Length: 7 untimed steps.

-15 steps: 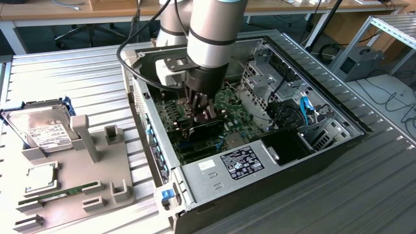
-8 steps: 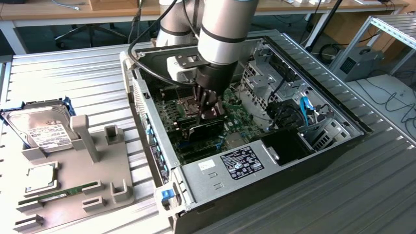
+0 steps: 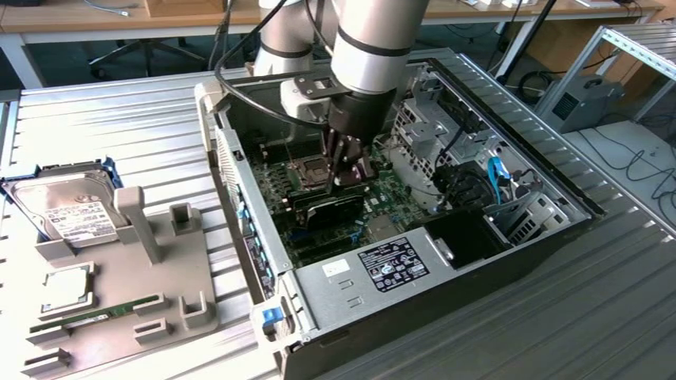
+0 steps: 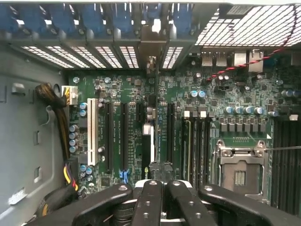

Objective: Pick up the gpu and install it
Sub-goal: 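Press down on the gpu until it lock into place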

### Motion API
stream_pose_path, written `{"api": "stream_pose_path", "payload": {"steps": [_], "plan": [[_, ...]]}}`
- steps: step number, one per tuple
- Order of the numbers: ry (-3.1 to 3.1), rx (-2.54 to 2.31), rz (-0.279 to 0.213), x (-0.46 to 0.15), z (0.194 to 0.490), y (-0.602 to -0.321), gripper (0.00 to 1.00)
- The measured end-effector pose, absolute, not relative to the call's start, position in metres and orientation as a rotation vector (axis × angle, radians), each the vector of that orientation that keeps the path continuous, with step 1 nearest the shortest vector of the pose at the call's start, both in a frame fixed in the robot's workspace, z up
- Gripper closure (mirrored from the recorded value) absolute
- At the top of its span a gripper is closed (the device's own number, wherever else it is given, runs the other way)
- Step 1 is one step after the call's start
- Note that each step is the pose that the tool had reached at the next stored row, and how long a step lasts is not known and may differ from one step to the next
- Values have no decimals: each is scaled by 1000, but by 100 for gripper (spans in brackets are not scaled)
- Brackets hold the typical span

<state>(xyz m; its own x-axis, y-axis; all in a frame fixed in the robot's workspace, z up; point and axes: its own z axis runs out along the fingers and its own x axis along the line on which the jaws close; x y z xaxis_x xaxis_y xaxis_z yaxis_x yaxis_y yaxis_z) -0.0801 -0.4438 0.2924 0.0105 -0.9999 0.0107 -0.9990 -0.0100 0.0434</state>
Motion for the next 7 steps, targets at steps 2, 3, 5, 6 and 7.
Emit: {"api": "stream_pose_path", "payload": {"steps": [2,3,5,6,7], "plan": [[-2183,2206,-36,-80,293,-444,89],[-2183,2206,-36,-80,293,-444,89],[-2183,2206,-36,-80,293,-444,89],[-2183,2206,-36,-80,293,-444,89],[-2183,2206,-36,-80,293,-444,89]]}}
